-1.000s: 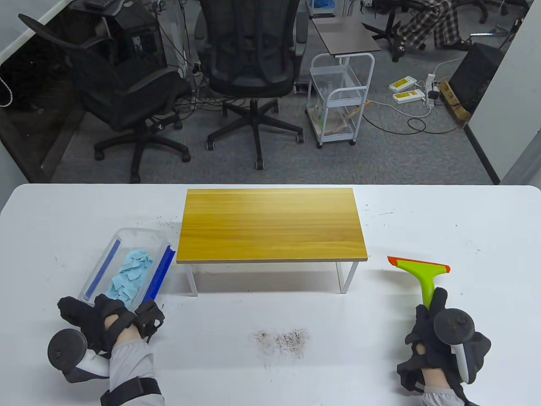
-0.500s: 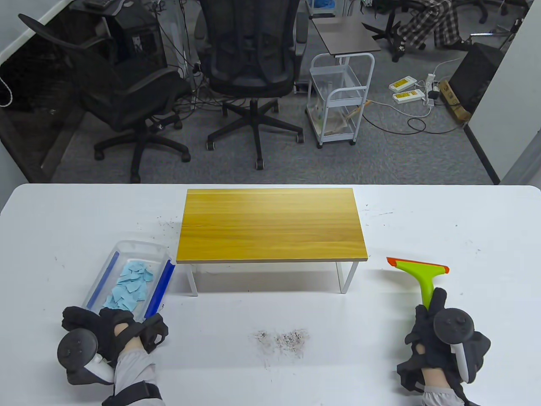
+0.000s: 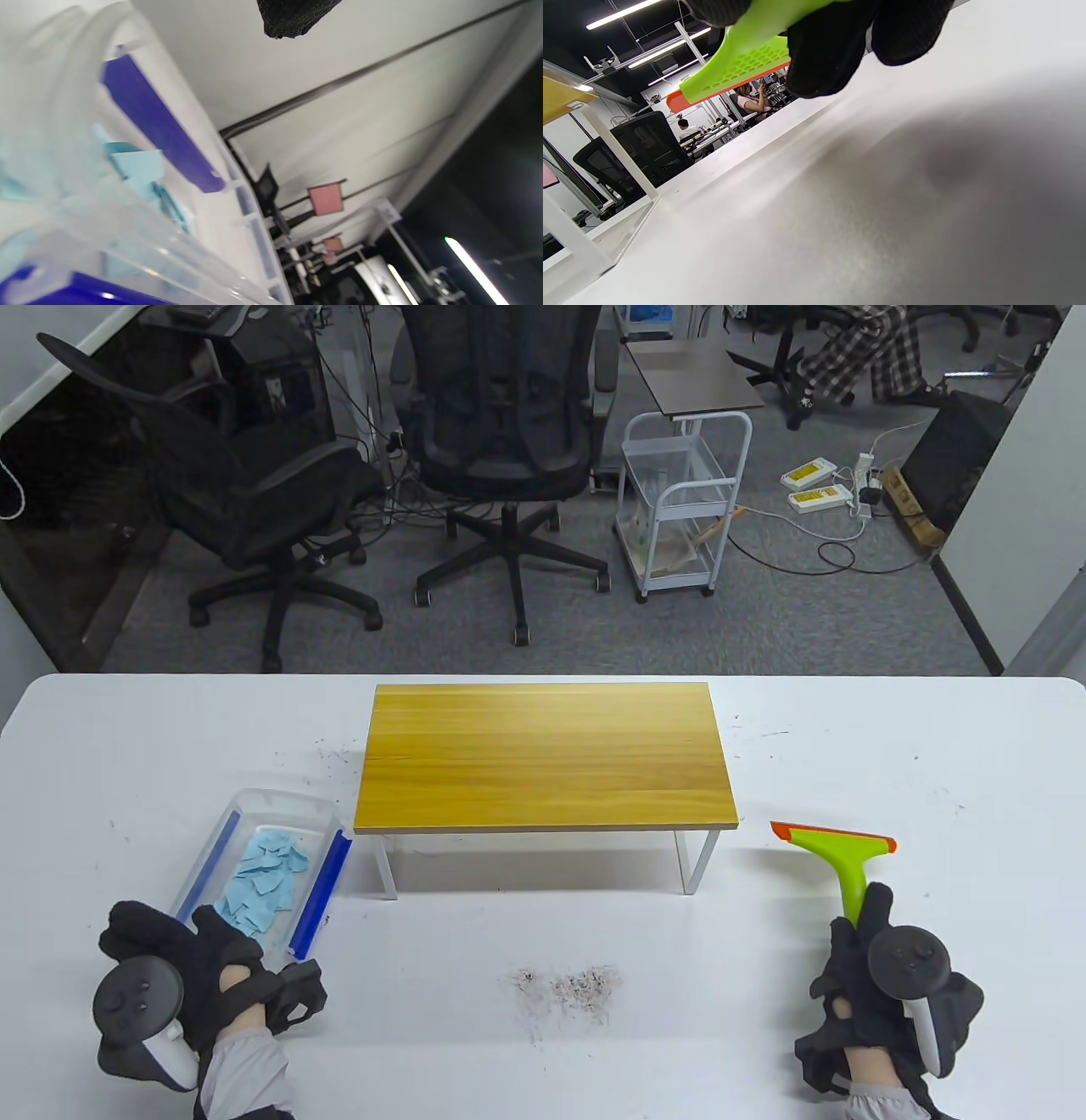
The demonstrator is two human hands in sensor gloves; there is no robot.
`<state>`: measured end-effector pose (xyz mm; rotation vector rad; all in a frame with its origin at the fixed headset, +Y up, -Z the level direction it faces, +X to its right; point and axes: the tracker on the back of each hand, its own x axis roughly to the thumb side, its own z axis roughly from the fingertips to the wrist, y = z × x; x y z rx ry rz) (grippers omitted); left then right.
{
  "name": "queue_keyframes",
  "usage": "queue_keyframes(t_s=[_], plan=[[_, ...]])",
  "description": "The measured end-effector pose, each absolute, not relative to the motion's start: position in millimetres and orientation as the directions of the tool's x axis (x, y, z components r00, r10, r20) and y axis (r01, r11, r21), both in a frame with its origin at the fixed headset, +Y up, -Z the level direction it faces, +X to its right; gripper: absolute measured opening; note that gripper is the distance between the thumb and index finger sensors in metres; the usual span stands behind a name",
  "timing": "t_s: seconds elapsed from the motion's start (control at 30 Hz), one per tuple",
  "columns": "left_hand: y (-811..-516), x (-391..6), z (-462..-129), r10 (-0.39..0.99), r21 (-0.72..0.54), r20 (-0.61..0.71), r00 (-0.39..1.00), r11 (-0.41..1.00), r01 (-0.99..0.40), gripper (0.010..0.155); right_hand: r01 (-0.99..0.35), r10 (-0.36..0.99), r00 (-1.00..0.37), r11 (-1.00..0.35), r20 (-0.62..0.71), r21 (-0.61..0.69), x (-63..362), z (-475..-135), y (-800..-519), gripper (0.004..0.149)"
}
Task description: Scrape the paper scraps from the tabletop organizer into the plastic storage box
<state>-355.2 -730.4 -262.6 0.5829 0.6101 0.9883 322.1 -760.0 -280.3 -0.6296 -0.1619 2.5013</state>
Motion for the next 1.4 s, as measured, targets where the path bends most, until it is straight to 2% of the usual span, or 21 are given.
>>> queue_keyframes(t_s=[0.2,0.33,0.53,0.6,0.67,0.8,0.9,1.07,1.17,1.33,1.4], plan=[[-690,-301,-261,0.719,0.545,0.031,0.694,0.570,-0.615,0.081,-0.489,0.543,-0.744,-0.839,-0.389,-0.237,317,-278,-760,0.064],[-681,-256,-259,0.592,0.404,0.168,0.788,0.688,-0.603,0.079,-0.484,0.534,-0.758,-0.845,-0.374,-0.226,311,-278,-759,0.063],[-699,-198,-257,0.365,0.170,0.259,0.894,0.894,-0.414,0.083,-0.478,0.520,-0.771,-0.854,-0.367,-0.207,306,-278,-758,0.063],[-712,-181,-258,0.235,0.091,0.268,0.934,0.959,-0.268,0.084,-0.473,0.514,-0.777,-0.857,-0.363,-0.202,305,-278,-758,0.063],[-729,-170,-261,0.112,0.041,0.266,0.957,0.991,-0.127,0.085,-0.468,0.509,-0.781,-0.861,-0.362,-0.201,304,-278,-757,0.063],[-753,-162,-265,-0.008,0.012,0.258,0.966,1.000,0.005,0.084,-0.459,0.498,-0.788,-0.867,-0.363,-0.194,303,-279,-757,0.063],[-760,-164,-264,-0.001,0.002,0.272,0.962,1.000,0.000,0.084,-0.438,0.476,-0.800,-0.880,-0.366,-0.185,301,-280,-758,0.063],[-758,-176,-264,0.131,-0.012,0.262,0.956,0.991,-0.133,0.084,-0.399,0.438,-0.816,-0.899,-0.377,-0.180,297,-282,-757,0.063],[-760,-177,-266,0.148,-0.043,0.258,0.955,0.989,-0.141,0.085,-0.391,0.439,-0.816,-0.898,-0.376,-0.201,295,-284,-753,0.062],[-758,-177,-264,0.175,-0.028,0.271,0.947,0.984,-0.174,0.085,-0.411,0.479,-0.793,-0.876,-0.376,-0.251,289,-289,-743,0.062],[-756,-177,-263,0.179,-0.013,0.283,0.942,0.983,-0.183,0.085,-0.413,0.474,-0.783,-0.880,-0.402,-0.233,288,-296,-740,0.062]])
